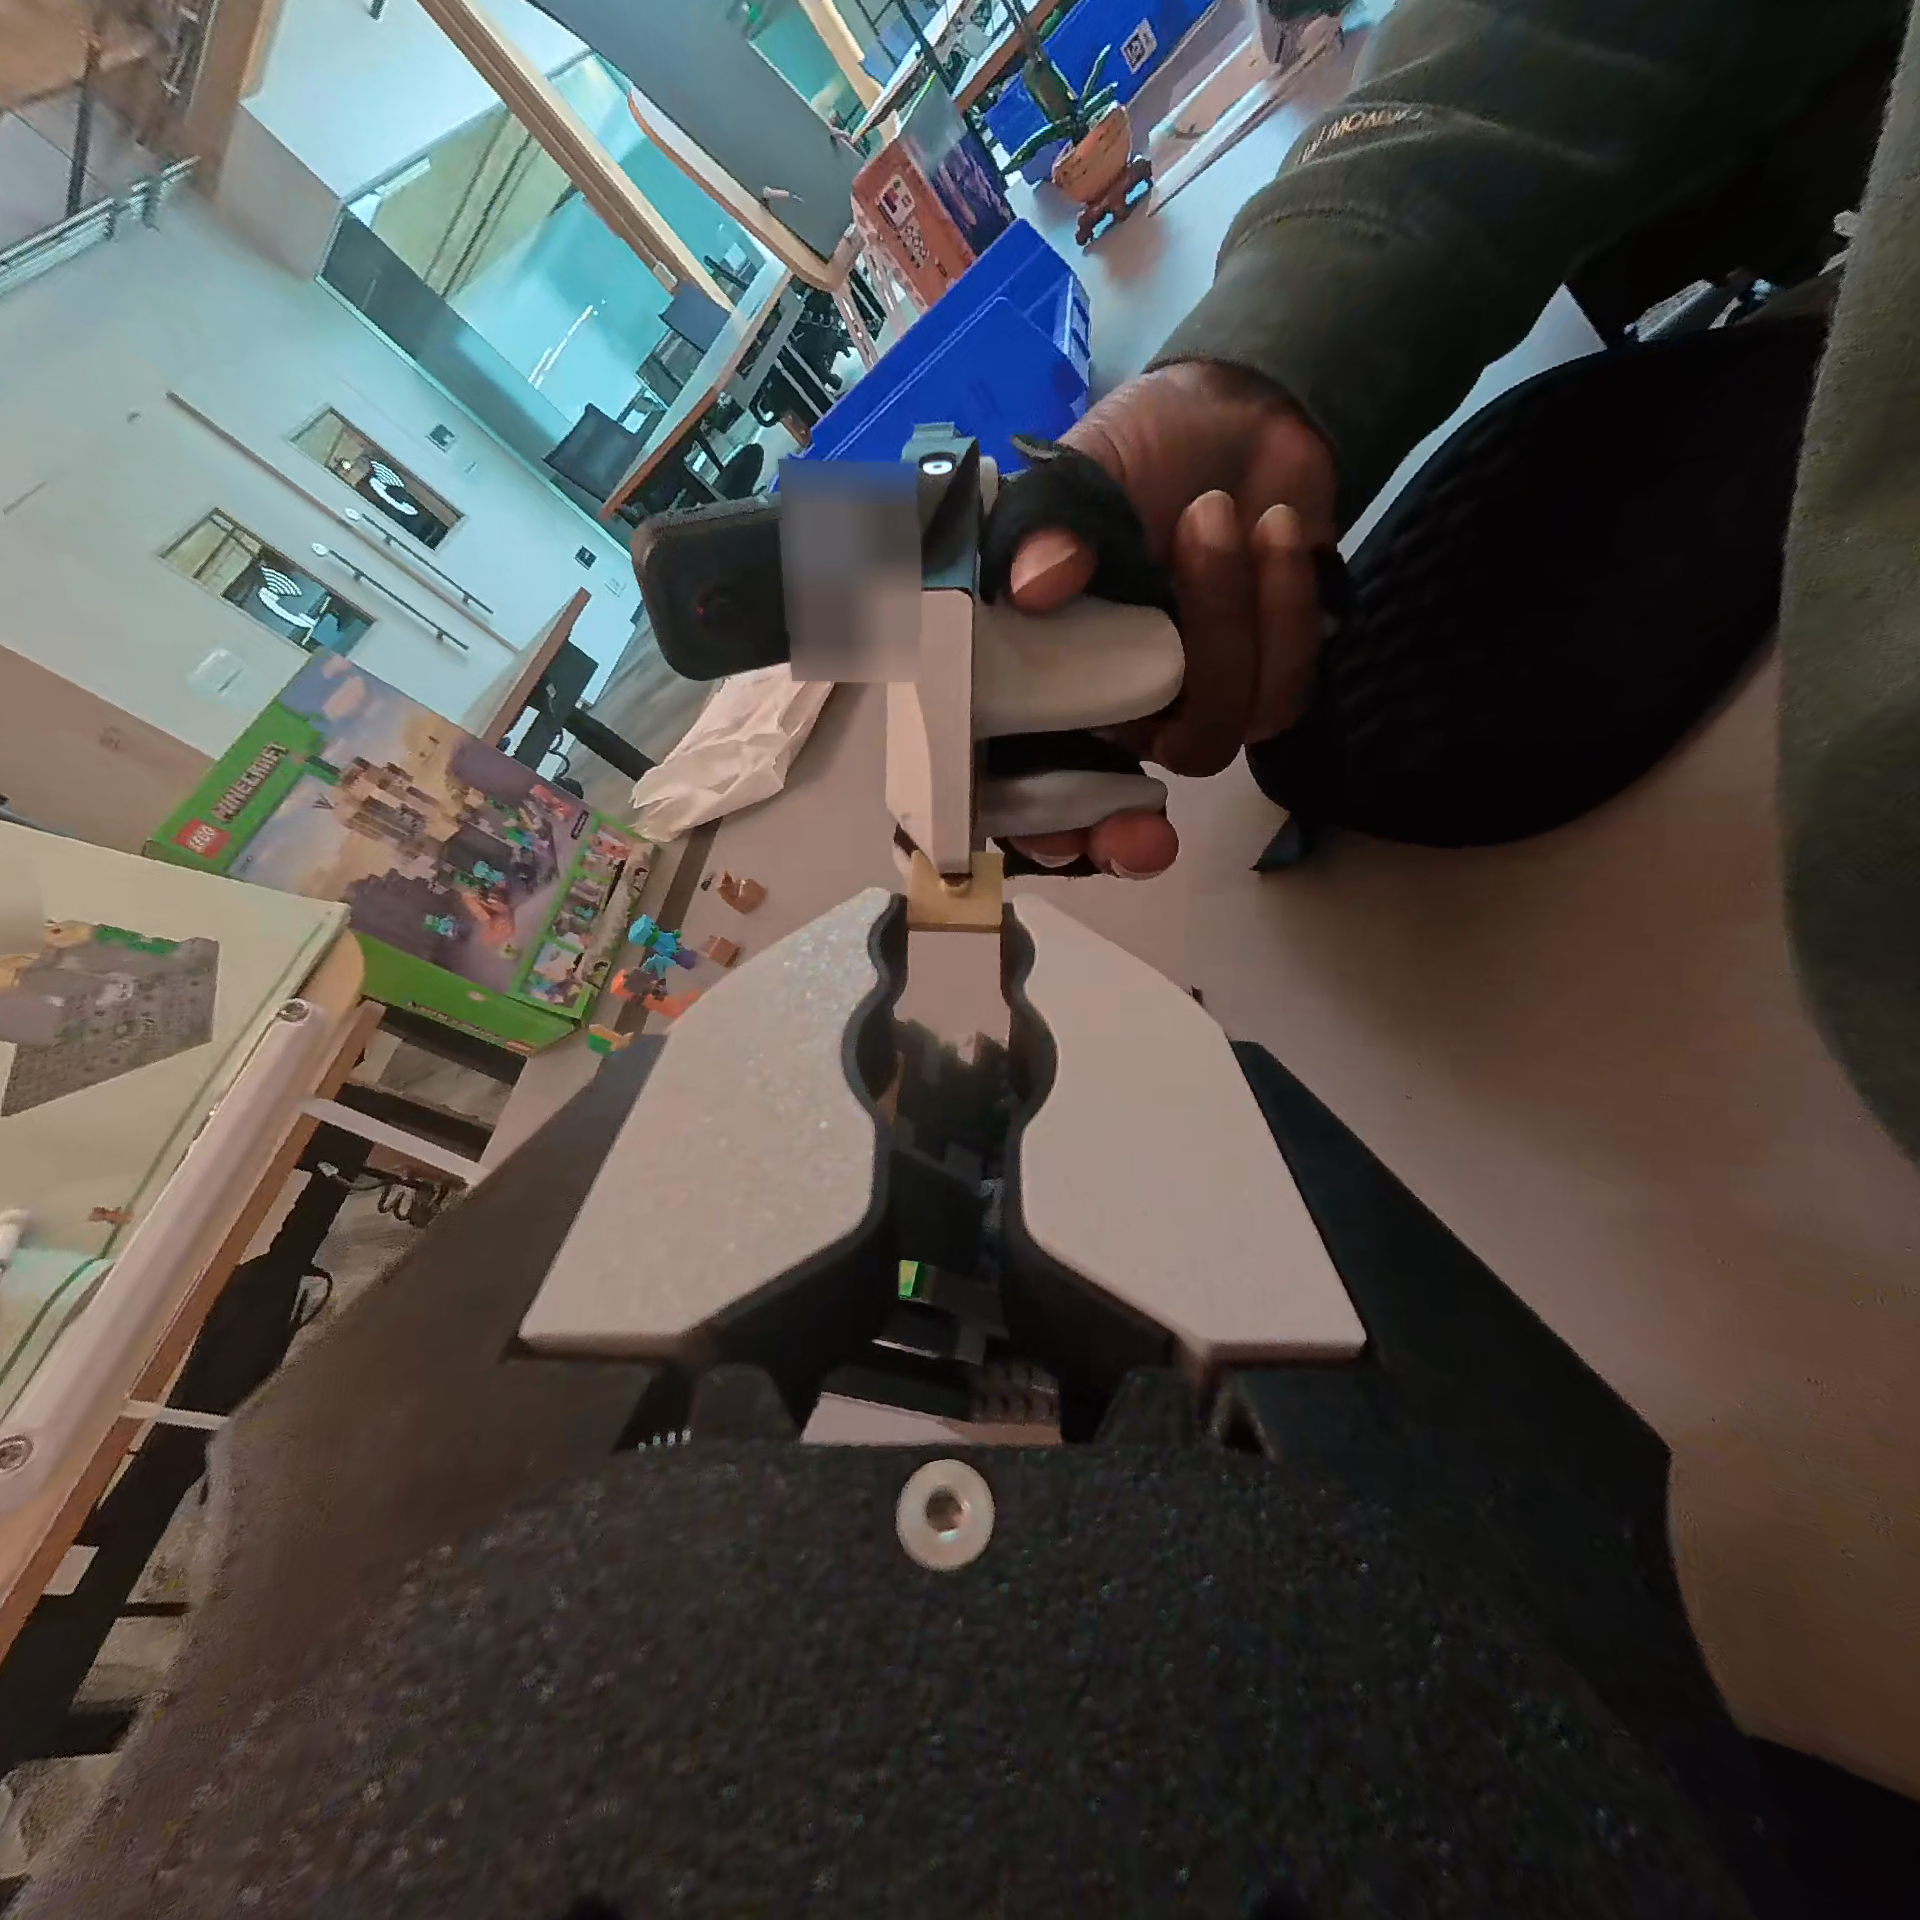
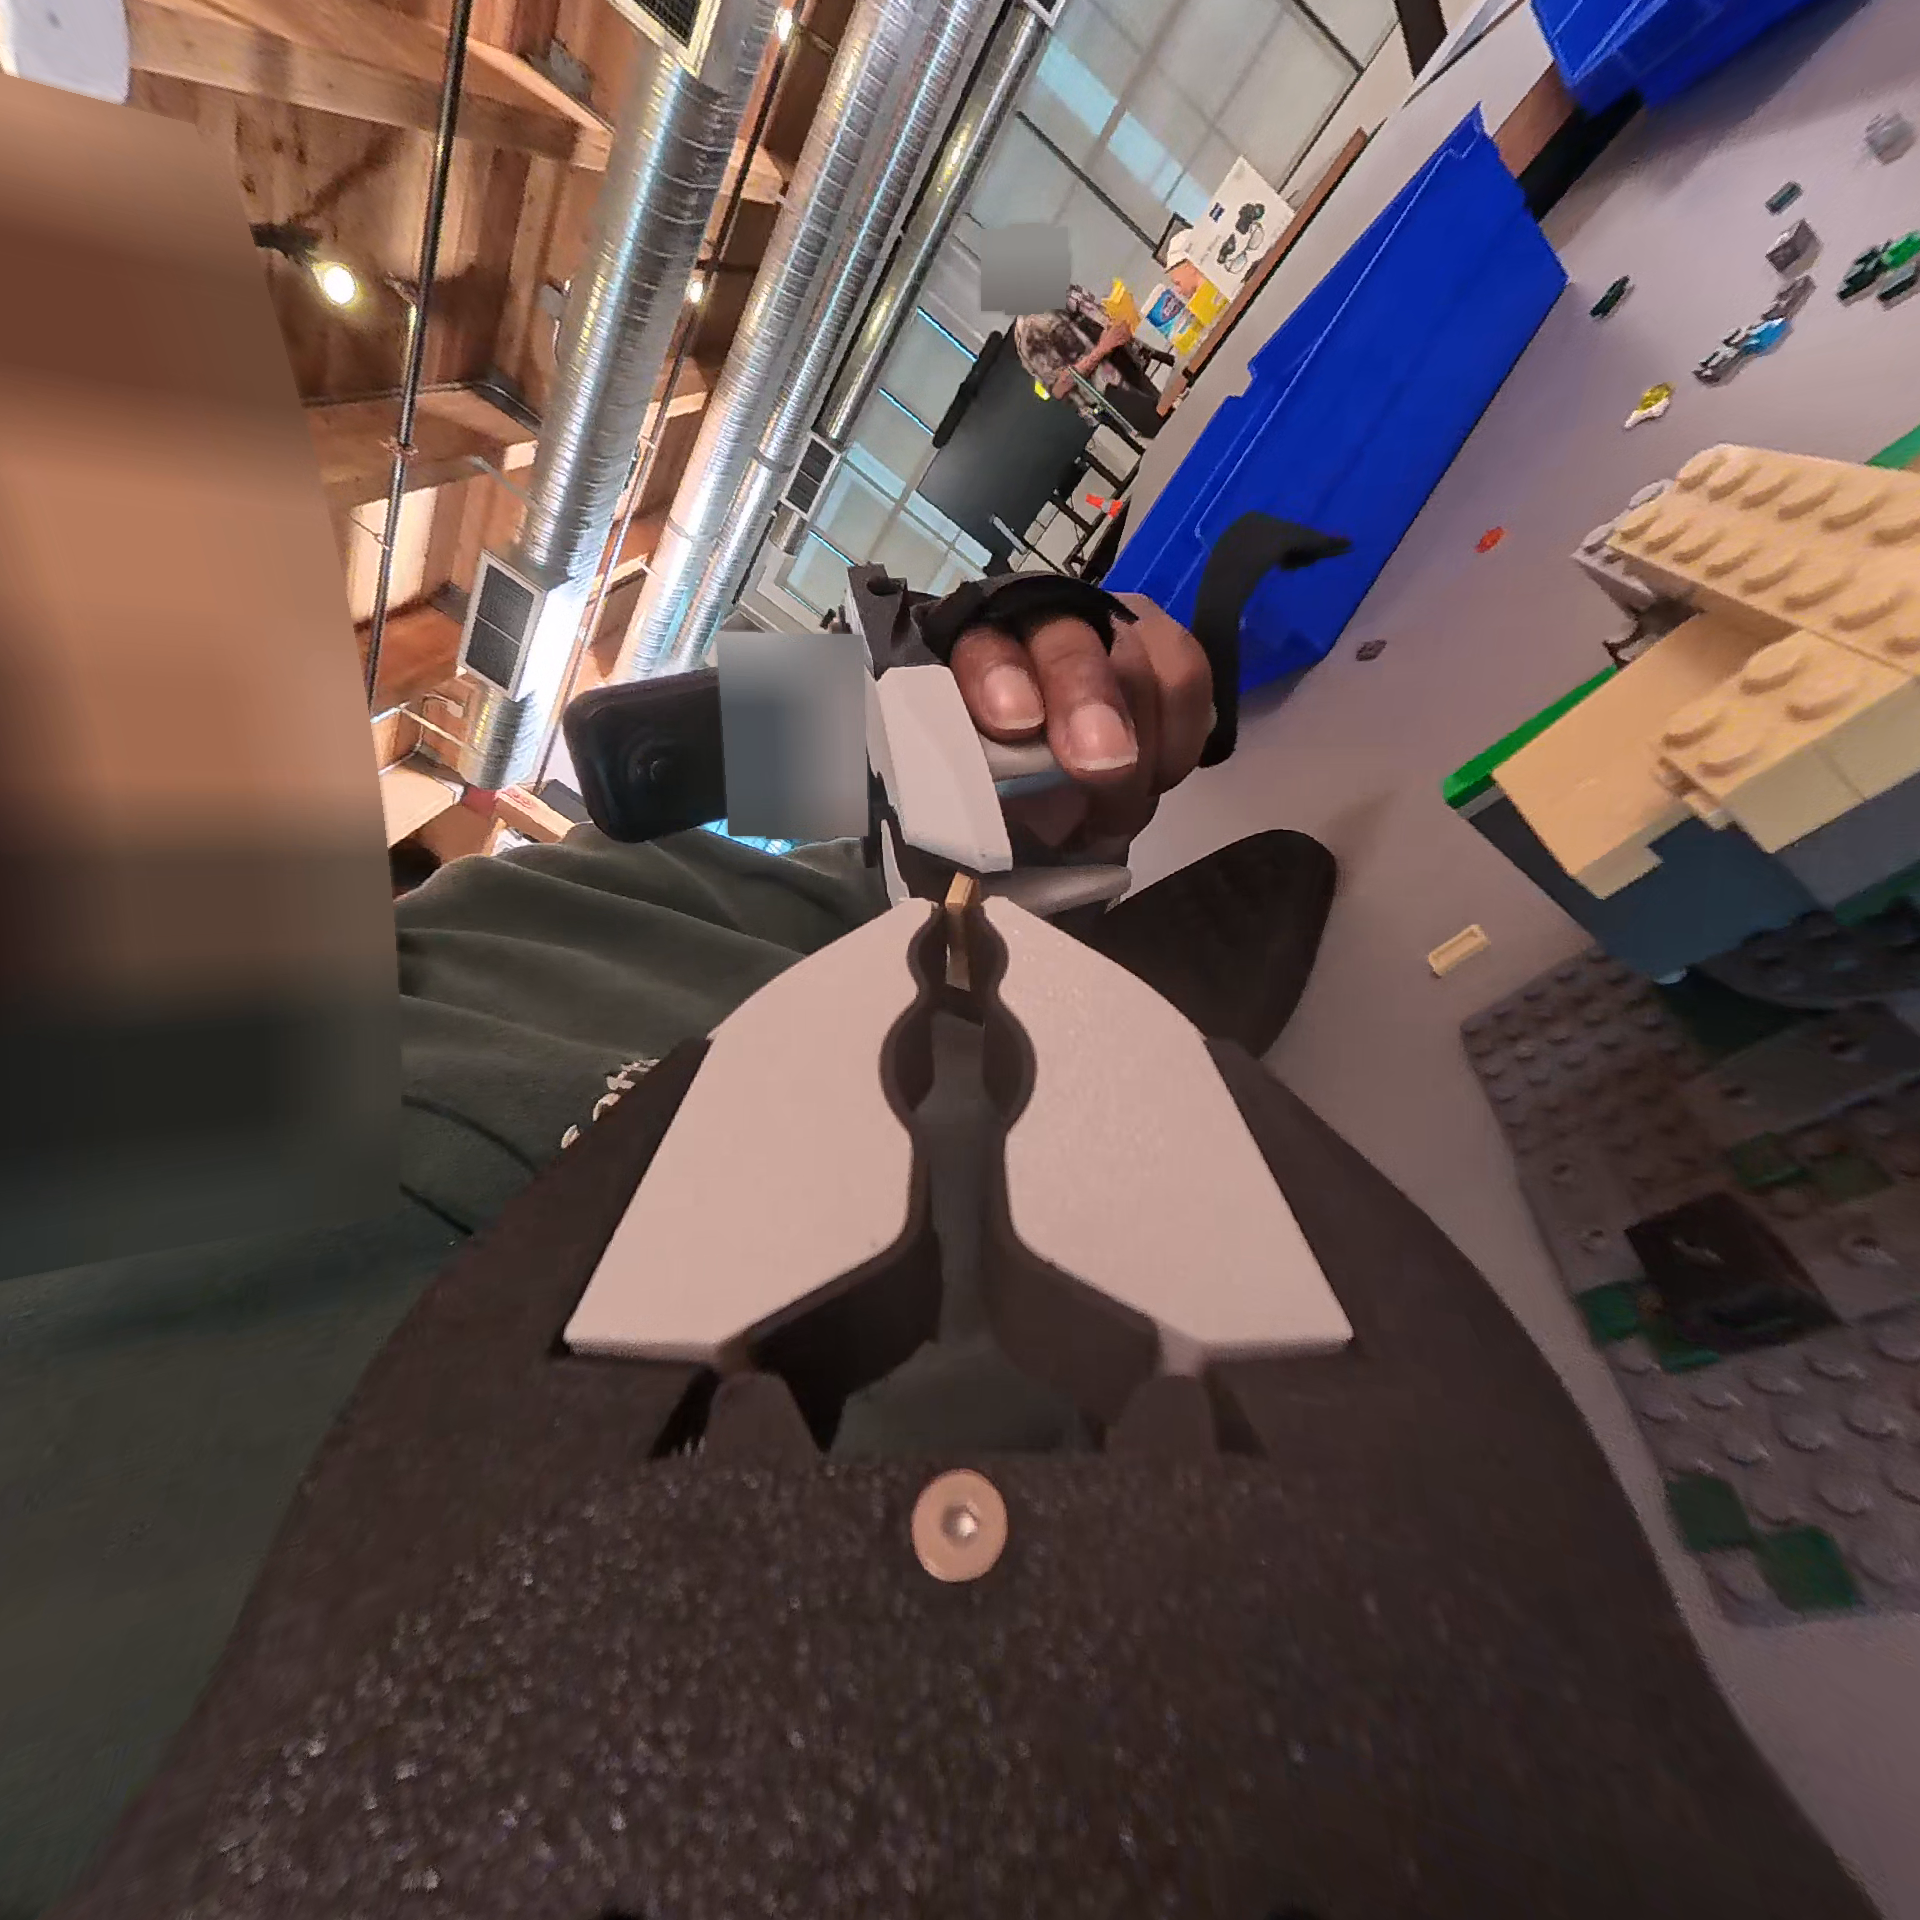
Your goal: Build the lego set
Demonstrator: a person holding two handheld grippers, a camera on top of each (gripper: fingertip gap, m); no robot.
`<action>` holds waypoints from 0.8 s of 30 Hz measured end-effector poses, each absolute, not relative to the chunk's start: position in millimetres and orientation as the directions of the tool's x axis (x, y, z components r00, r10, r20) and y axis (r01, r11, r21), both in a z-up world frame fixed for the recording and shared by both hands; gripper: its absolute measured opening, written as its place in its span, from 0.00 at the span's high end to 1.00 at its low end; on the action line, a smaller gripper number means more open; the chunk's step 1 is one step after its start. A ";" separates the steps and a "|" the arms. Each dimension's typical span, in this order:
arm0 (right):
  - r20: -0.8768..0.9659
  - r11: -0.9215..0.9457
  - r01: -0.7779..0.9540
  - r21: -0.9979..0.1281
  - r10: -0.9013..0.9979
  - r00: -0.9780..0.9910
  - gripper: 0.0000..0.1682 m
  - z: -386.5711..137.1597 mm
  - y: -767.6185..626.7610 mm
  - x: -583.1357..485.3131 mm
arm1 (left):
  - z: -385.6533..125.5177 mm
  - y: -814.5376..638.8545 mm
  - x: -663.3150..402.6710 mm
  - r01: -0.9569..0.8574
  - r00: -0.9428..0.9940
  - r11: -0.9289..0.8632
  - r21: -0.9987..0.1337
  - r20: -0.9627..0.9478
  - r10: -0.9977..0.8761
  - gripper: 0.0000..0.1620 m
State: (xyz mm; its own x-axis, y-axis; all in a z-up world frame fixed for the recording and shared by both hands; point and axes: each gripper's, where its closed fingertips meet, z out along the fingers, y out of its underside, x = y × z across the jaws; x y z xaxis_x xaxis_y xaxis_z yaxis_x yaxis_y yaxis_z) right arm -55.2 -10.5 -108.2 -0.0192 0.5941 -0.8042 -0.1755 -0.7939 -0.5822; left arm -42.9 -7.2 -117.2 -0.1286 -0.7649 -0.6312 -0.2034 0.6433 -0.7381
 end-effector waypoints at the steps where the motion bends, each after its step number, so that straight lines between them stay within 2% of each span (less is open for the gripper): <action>1: -0.801 -0.791 -0.170 -0.588 0.599 -0.019 0.98 -108.9 -10.6 -55.1 | -117.7 -7.5 -43.0 -0.205 -0.133 0.637 -0.743 -0.624 -0.770 0.90; 3: -0.768 -0.759 -0.151 -0.634 0.640 0.012 0.98 -110.7 -10.1 -54.0 | -119.7 -7.5 -42.7 -0.214 -0.145 0.595 -0.775 -0.577 -0.804 0.90; 5: -0.672 -0.663 -0.108 -0.740 0.735 0.094 0.94 -111.7 -7.4 -49.2 | -120.7 -7.0 -43.0 -0.217 -0.165 0.509 -0.833 -0.483 -0.860 0.90; 7: -0.498 -0.506 -0.017 -0.862 0.842 0.209 0.90 -113.5 -3.3 -42.3 | -122.3 -3.4 -43.4 -0.244 -0.180 0.392 -0.887 -0.356 -0.917 0.90; 9: -0.298 -0.343 0.114 -0.933 0.909 0.291 0.88 -114.6 -1.8 -39.4 | -123.8 -1.5 -43.2 -0.270 -0.197 0.295 -0.916 -0.248 -0.949 0.90; 11: -0.134 -0.222 0.251 -0.942 0.936 0.325 0.87 -118.6 -1.8 -40.9 | -125.5 -1.0 -41.6 -0.295 -0.212 0.234 -0.926 -0.175 -0.961 0.90; 13: -0.046 -0.161 0.332 -0.929 0.943 0.328 0.87 -122.4 -0.9 -44.2 | -126.9 -0.6 -38.8 -0.315 -0.217 0.198 -0.928 -0.133 -0.967 0.90; 24: 0.056 -0.088 0.429 -0.899 0.949 0.311 0.91 -123.5 5.9 -40.9 | -129.0 2.3 -33.6 -0.347 -0.230 0.229 -0.909 -0.154 -0.961 0.90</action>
